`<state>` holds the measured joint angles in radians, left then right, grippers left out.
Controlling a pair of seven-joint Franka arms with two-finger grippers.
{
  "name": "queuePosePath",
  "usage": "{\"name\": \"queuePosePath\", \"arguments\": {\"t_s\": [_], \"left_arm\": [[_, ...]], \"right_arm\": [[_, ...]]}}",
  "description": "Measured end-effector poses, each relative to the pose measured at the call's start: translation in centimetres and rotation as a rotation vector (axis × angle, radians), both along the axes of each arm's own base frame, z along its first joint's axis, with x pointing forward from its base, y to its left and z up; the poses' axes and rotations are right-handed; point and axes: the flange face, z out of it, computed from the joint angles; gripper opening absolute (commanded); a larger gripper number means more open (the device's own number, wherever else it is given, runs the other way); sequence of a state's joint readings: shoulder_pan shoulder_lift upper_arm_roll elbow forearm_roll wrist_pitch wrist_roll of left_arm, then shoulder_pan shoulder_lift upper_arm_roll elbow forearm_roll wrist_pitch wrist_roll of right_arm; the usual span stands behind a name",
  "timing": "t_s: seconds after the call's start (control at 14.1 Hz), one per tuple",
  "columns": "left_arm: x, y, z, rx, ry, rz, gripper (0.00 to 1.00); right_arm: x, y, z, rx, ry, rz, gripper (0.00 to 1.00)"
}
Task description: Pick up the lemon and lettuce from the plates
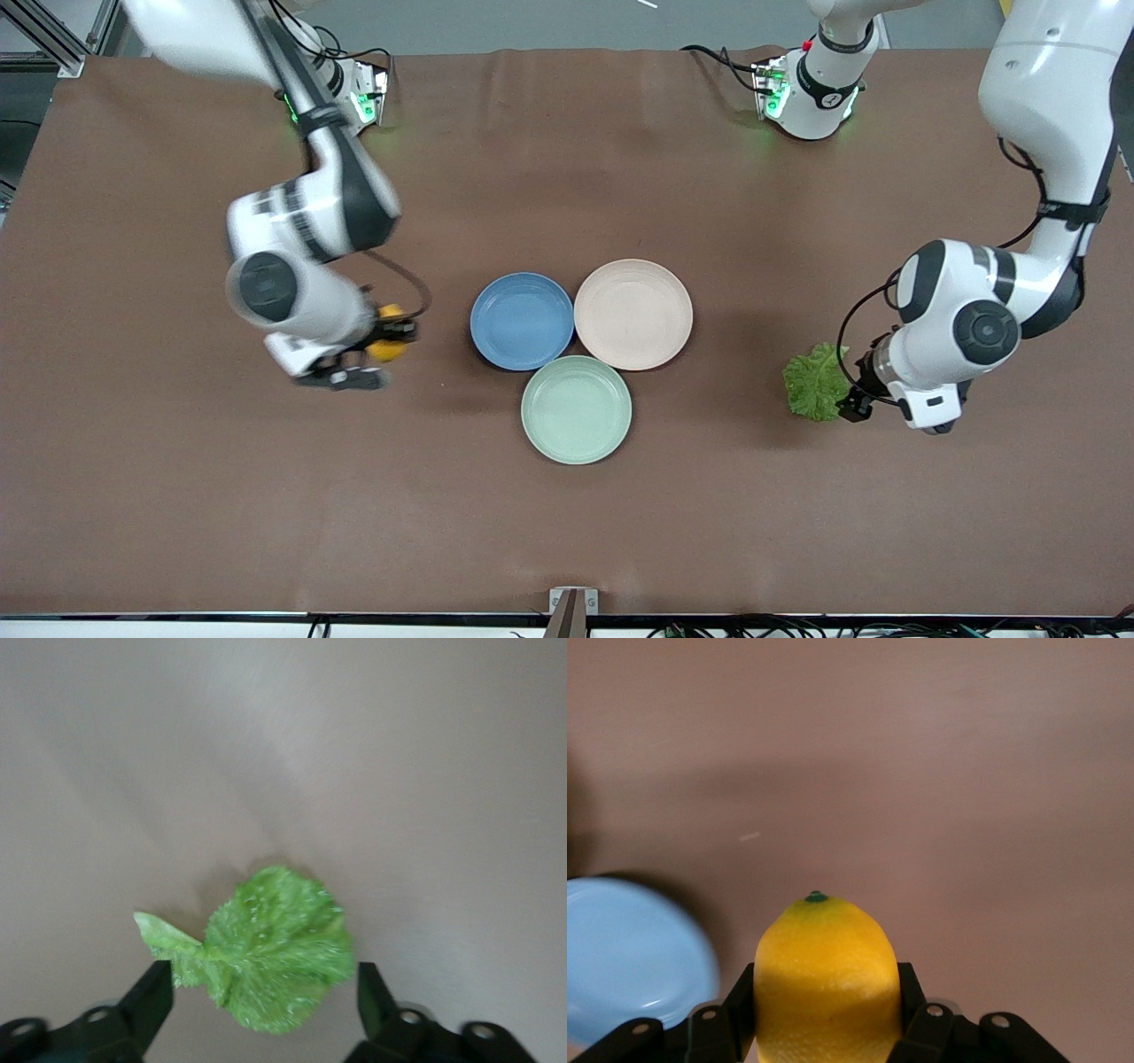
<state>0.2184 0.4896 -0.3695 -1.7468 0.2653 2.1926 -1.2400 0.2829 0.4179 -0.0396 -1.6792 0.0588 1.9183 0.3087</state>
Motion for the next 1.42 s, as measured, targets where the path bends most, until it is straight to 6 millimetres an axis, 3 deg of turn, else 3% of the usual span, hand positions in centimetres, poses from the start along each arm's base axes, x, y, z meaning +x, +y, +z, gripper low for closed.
{"name": "queuePosePath", "arguments": {"t_s": [0.14,0.28,0.35,0.5,0.71,0.92,1.06,1.13,1.2,1.27,1.42], "left_arm": [[0.0,0.6,5.4,0.031,-0.048,-0.114,1.0],[-0.5,2.2,10.8,0.074,-0.063,-0.255,1.0],[-0.9,3.1,13.3,0.096,-0.053,-0.331,1.0],[-2.1,4.0,18.0,0.129,-0.003,-0.464,1.0],[-3.7,4.0,23.6,0.14,0.037,-0.651,1.0],[-5.4,3.4,27.3,0.115,0.018,-0.759,1.0],[-7.0,3.7,29.6,0.086,0.003,-0.774,1.0],[-8.0,4.0,30.6,0.073,0.01,-0.779,1.0],[-9.0,4.3,31.5,0.065,0.025,-0.786,1.0],[-10.0,4.5,32.3,0.051,0.032,-0.795,1.0],[-11.6,5.8,33.4,-0.02,0.009,-0.831,1.0]], "right_arm": [[1.3,-9.0,-1.8,-0.01,0.011,-0.013,0.28],[1.5,-16.2,-3.7,0.009,-0.009,0.004,0.28],[1.3,-19.0,-4.9,0.016,-0.034,0.016,0.29],[0.6,-22.6,-7.5,0.014,-0.069,0.047,0.29],[-0.5,-24.2,-11.2,0.003,-0.081,0.057,0.29],[-1.6,-24.2,-14.0,-0.002,-0.116,0.056,0.31],[-2.5,-24.8,-15.3,-0.004,-0.122,0.044,0.39],[-2.6,-25.0,-15.4,-0.003,-0.125,0.042,0.54],[-2.6,-25.0,-15.4,-0.003,-0.127,0.042,0.85],[-2.6,-25.0,-15.4,-0.003,-0.127,0.042,1.0],[-2.7,-24.9,-15.5,-0.002,-0.124,0.042,1.0]]}}
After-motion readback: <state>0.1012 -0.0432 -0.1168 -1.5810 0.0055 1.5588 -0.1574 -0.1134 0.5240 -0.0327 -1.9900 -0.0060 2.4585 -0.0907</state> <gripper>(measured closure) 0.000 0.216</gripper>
